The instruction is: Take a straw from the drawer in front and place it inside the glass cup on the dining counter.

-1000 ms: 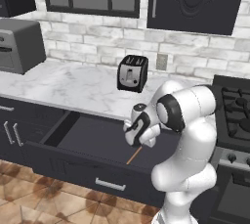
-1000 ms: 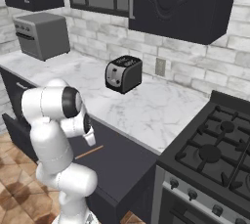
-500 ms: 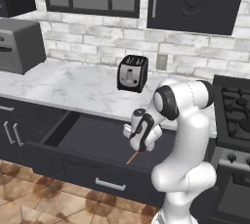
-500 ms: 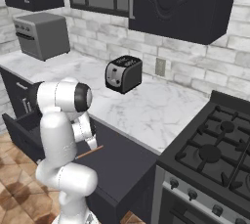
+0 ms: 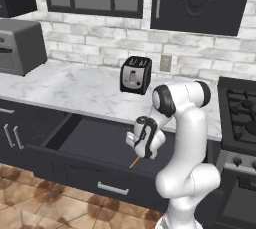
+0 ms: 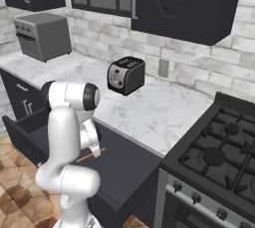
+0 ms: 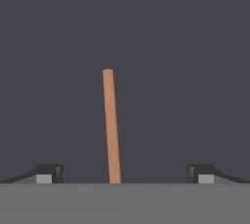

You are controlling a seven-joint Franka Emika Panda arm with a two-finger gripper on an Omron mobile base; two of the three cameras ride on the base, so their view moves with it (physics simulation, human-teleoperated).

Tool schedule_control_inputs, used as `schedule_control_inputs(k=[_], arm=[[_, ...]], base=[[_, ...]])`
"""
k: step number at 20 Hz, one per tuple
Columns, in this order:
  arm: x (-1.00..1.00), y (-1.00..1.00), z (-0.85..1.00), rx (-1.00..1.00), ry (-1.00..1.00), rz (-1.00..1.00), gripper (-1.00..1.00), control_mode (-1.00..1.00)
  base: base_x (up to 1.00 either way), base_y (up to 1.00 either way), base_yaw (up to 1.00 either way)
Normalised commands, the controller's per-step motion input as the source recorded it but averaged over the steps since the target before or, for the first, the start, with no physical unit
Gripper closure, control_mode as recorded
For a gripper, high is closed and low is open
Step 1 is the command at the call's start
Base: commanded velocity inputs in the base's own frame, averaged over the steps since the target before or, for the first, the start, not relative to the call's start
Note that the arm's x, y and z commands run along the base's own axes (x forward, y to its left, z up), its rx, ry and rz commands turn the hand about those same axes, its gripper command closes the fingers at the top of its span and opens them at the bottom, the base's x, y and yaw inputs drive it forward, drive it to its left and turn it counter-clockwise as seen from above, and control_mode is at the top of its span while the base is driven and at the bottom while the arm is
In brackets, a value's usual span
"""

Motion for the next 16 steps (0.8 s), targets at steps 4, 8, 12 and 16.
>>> schedule_control_inputs(k=[4, 8, 12, 16], arm=[[0.23, 0.00, -0.26, 0.01, 0.07, 0.00, -1.00, -1.00], [0.26, 0.00, -0.20, 0.01, 0.07, 0.00, -1.00, -1.00], [0.24, 0.00, -0.14, 0.01, 0.04, 0.00, -1.00, -1.00], [0.30, 0.00, -0.10, 0.02, 0.05, 0.00, -1.00, -1.00]], base=[[0.00, 0.00, 0.00], [0.00, 0.00, 0.00], [0.00, 0.00, 0.00], [0.00, 0.00, 0.00]])
